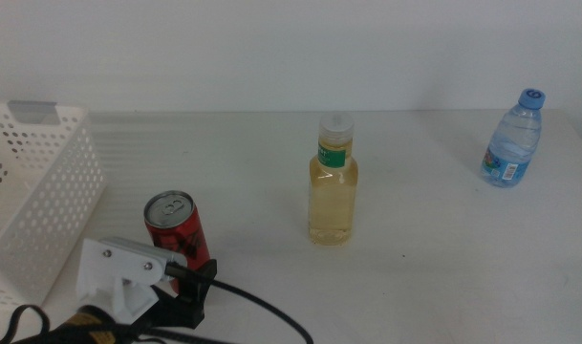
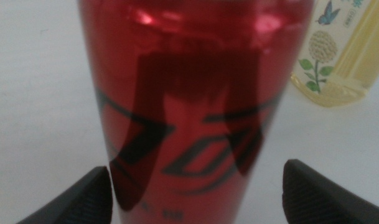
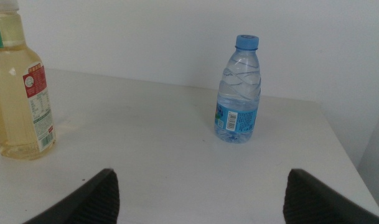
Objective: Use arms to grab the bottles and put them into the dustbin to the left of the table.
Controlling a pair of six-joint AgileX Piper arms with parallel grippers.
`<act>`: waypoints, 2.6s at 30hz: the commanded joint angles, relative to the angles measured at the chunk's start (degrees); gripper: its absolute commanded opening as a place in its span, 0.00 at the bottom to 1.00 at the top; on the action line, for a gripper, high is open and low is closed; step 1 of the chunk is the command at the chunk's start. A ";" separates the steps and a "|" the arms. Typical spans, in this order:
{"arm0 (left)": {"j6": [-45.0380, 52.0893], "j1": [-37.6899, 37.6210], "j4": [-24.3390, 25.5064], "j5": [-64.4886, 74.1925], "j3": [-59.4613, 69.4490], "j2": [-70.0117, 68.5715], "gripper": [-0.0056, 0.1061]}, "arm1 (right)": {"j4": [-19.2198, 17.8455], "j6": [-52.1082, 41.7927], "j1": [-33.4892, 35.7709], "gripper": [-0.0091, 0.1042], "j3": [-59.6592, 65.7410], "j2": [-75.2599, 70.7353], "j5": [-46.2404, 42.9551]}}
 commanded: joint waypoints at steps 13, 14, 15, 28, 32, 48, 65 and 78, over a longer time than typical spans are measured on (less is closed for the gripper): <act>0.41 -0.09 -2.74 -9.46 -6.16 1.43 0.86 | -0.57 -0.50 -0.29 0.70 -0.49 -1.51 -4.61; 0.41 -0.09 -3.02 -9.12 -6.62 1.43 0.86 | -0.57 -0.50 -0.29 0.70 -0.49 -1.51 -4.61; 0.41 -0.09 -3.31 -8.82 -6.99 1.43 0.86 | -0.57 -0.50 -0.29 0.70 -0.49 -1.51 -4.61; 0.18 -0.14 -4.07 -10.05 -7.33 1.43 0.69 | -0.57 -0.50 -0.29 0.70 -0.49 -1.51 -4.61; 0.18 -0.14 -3.73 -9.80 -7.33 1.43 0.43 | -0.57 -0.50 -0.29 0.70 -0.49 -1.51 -4.61; -0.11 -0.14 -0.81 -0.75 -7.25 -7.20 0.01 | -0.57 -0.50 -0.29 0.70 -0.49 -1.51 -4.61; 0.18 -0.14 -1.21 35.61 -16.46 -23.41 0.01 | -0.57 -0.50 -0.29 0.70 -0.49 -1.51 -4.61; 0.35 -0.14 1.49 72.74 -34.43 -25.80 0.01 | -0.57 -0.50 -0.29 0.70 -0.49 -1.51 -4.61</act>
